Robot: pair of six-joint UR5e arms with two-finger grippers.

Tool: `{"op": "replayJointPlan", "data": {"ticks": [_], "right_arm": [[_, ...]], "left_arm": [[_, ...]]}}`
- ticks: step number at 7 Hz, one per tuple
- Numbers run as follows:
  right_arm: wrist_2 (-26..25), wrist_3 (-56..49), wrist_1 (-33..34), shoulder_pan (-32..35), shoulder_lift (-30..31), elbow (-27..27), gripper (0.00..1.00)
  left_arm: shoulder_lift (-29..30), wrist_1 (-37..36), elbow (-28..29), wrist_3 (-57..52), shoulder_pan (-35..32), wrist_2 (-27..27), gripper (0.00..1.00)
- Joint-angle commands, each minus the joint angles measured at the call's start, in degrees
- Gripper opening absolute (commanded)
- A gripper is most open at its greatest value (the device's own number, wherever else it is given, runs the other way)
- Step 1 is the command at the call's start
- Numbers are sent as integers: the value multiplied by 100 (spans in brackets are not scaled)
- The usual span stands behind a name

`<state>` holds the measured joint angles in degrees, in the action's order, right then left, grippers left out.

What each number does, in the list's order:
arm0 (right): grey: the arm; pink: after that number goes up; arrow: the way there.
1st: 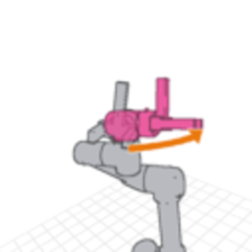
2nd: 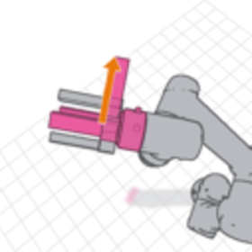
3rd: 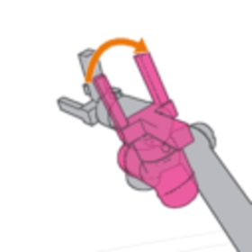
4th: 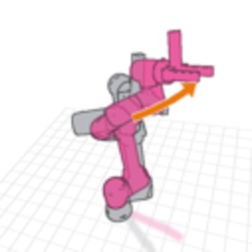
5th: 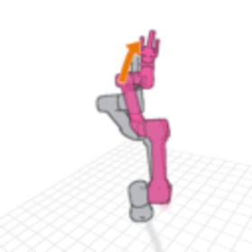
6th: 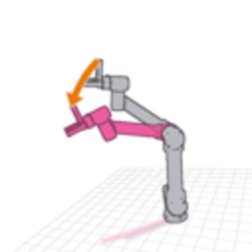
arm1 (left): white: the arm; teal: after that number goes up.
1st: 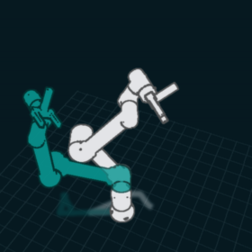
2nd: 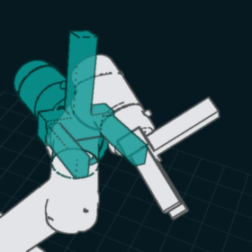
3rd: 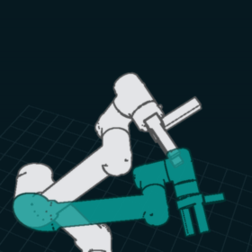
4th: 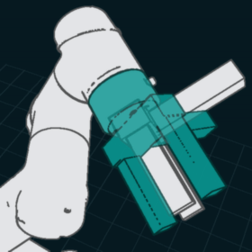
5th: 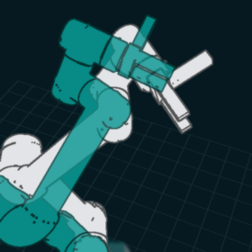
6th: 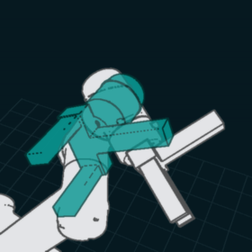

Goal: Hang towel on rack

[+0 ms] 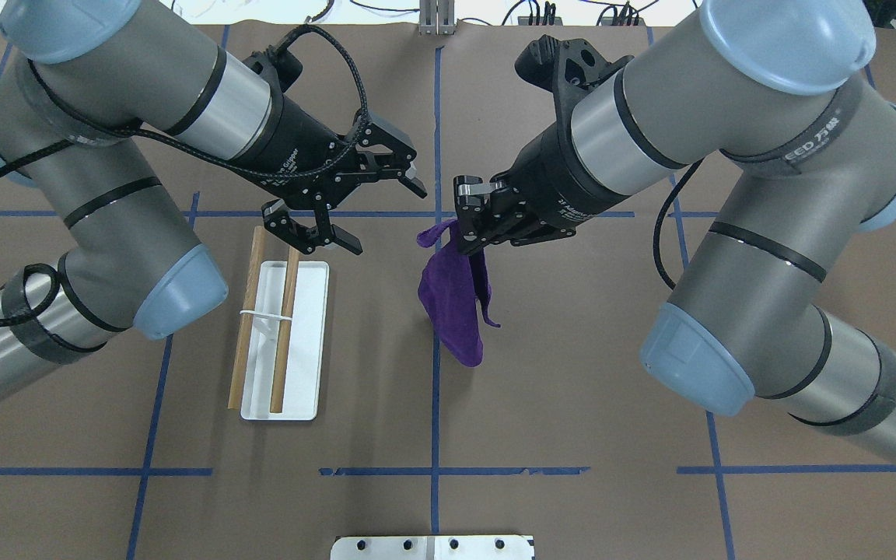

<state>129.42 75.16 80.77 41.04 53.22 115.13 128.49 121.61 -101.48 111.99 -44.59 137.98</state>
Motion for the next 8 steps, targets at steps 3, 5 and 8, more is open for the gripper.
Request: {"op": "replayJointPlan", "data": {"ticks": [3, 5, 8], "right_arm": [[-5, -1, 0, 0, -127, 9, 0], [-13, 7, 0, 1, -189, -8, 0], [-13, 16, 0, 9, -198, 18, 0]], "left_arm": [[27, 995, 269, 1008, 46, -43, 97], [18, 1320, 339, 1052, 99, -174, 92], [-34, 1514, 340, 1220, 99, -237, 9]]}}
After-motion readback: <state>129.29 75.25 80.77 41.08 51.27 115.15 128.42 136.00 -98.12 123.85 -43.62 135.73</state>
